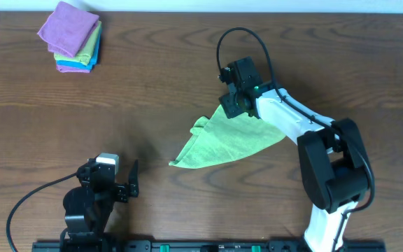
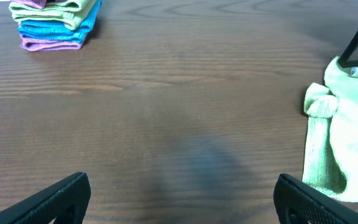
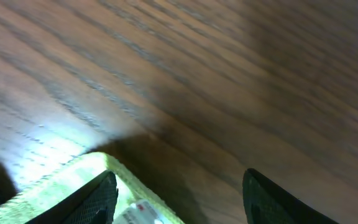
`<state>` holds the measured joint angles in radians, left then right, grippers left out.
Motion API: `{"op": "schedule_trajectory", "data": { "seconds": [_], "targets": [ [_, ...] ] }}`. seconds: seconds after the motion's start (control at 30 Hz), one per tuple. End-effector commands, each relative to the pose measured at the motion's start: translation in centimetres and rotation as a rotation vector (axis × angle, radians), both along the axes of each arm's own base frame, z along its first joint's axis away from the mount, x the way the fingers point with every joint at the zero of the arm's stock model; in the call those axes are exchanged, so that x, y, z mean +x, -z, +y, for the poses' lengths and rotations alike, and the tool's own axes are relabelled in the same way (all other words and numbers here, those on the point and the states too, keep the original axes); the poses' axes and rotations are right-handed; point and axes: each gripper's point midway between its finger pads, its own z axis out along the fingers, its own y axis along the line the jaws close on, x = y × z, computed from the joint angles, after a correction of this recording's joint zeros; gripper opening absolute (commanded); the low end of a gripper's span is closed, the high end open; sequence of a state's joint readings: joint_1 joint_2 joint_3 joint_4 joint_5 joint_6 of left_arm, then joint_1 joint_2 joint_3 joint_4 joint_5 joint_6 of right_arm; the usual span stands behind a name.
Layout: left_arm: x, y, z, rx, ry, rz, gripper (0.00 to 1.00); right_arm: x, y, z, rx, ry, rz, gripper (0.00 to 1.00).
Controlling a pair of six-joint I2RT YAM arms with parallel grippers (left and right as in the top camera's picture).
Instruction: Fold the cloth
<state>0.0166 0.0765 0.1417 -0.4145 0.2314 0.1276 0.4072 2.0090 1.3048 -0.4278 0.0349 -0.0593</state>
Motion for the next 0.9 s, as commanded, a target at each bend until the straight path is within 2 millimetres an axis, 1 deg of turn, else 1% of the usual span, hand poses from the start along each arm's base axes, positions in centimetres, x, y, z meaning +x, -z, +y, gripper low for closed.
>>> {"op": "schedule_trajectory", "data": {
  "seconds": [0.0,0.13,0.27,0.3,0.33,0.37,0.4,0.43,0.47,0.5,0.7,0.8,0.87],
  "targets": [
    [-0.1,0.9,0.1,-0.007,-0.010,0.022,0.95,-0.7,0.5,0.7,0.044,-0.024,0.033,0.65],
    [-0.1,0.9,0.1,-0.007,-0.010,0.022,0.95,-1.1,0.6,1.4,0.083,-0.045,0.054,0.63],
    [-0.1,0.9,0.1,-0.007,-0.010,0.022,0.95,-1.3,0.6,1.6,0.093,-0.050,0.063,0.53],
    [-0.1,0.9,0.1,-0.007,-0.010,0.022,0.96,-1.3,0.6,1.6,0.093,-0.050,0.062,0.48],
    [-0.1,0.9,0.1,-0.007,-0.010,0.022,0.95,-1.3,0.6,1.6,0.093,-0.050,0.062,0.41],
    [-0.1,0.9,0.1,-0.007,-0.010,0.022,0.96,-1.3,0.6,1.6,0.093,-0.050,0.062,0.32],
    [-0.1,0.9,0.1,-0.007,-0.010,0.022,0.95,-1.3,0.6,1.6,0.093,-0.050,0.062,0.27],
    [-0.1,0.9,0.1,-0.007,-0.010,0.022,0.95,-1.3,0.6,1.6,0.092,-0.050,0.062,0.27],
    [-0.1,0.9,0.1,-0.007,-0.010,0.022,0.95,-1.3,0.6,1.6,0.092,-0.050,0.062,0.36],
    [-0.1,0.9,0.1,-0.007,-0.010,0.022,0.95,-1.3,0.7,1.6,0.092,-0.050,0.062,0.37],
    [-0.1,0.9,0.1,-0.007,-0.010,0.022,0.95,-1.1,0.8,1.7,0.095,-0.050,0.056,0.37],
    [-0.1,0.9,0.1,-0.007,-0.010,0.022,0.95,-1.4,1.7,1.8,0.101,-0.056,0.081,0.36],
    [-0.1,0.9,0.1,-0.007,-0.010,0.022,0.95,-1.6,2.3,1.9,0.101,-0.057,0.099,0.34]
  ]
}}
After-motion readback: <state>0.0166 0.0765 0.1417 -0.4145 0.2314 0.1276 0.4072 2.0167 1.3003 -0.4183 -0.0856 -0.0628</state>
